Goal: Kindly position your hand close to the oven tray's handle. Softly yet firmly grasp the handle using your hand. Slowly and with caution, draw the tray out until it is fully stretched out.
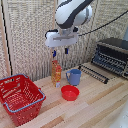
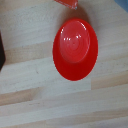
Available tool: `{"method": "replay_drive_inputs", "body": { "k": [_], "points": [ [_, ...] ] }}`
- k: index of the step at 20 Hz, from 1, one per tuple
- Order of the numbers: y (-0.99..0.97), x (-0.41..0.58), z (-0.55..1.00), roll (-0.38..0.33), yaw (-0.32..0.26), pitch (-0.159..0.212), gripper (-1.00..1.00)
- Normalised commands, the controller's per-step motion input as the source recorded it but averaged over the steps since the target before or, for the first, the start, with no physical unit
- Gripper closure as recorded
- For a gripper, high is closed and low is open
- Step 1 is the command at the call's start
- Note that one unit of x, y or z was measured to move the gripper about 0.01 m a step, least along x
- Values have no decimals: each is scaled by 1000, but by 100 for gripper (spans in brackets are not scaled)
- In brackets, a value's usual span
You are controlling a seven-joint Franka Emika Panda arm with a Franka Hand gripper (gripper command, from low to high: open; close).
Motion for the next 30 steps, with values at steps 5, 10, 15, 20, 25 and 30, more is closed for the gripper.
{"method": "replay_drive_inputs", "body": {
  "k": [5,10,15,20,25,30],
  "points": [
    [-59,21,-109,-204,237,4,-100],
    [-116,0,-48,-218,281,-2,-100],
    [-133,-34,0,-205,262,-49,-100],
    [-125,-31,0,-243,219,-109,-100],
    [-206,-13,0,-288,171,-139,-100],
    [-364,-82,0,-333,118,-89,-100]
  ]
}}
